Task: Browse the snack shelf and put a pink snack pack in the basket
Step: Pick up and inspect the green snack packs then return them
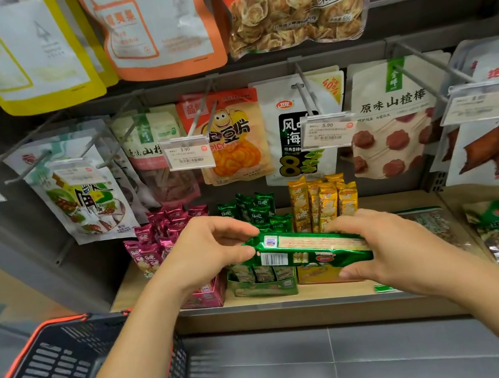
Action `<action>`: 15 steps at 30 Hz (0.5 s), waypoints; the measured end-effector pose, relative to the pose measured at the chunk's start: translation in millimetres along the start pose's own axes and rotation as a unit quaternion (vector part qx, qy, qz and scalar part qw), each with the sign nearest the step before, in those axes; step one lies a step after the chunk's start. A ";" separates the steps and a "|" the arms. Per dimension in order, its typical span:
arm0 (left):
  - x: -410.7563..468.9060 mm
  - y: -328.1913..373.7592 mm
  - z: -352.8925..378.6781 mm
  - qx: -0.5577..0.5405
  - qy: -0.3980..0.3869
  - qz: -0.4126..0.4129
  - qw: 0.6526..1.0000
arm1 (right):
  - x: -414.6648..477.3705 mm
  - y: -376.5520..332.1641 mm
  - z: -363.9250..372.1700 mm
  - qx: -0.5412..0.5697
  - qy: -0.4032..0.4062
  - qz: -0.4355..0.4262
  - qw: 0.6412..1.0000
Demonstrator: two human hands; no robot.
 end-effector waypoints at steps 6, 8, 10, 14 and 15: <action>-0.7 -2.8 0.0 -0.014 -0.012 0.013 1.000 | 0.3 2.3 -0.7 -0.017 0.012 0.016 1.000; -1.5 -4.6 0.9 -0.022 -0.036 0.006 0.999 | -0.4 1.2 -1.2 -0.024 0.021 0.014 0.999; -1.3 -6.3 5.7 -0.075 -0.064 -0.011 0.995 | -0.4 -2.7 -0.6 -0.039 0.031 0.004 0.999; 3.1 -7.6 10.7 -0.109 0.001 -0.015 0.994 | 0.7 -15.4 5.7 -0.063 0.025 -0.033 0.997; 4.4 -8.7 9.0 -0.118 0.032 -0.012 0.992 | 0.8 -16.3 7.2 -0.050 0.014 -0.037 0.998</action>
Point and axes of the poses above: each hand's wrist, its own x-axis towards the middle knuckle, its own z-axis out of the palm, y = z × x, the point moved 4 cm from there along x, towards the middle knuckle, and after that the axes turned 10 degrees about -y, right-handed, at the moved point
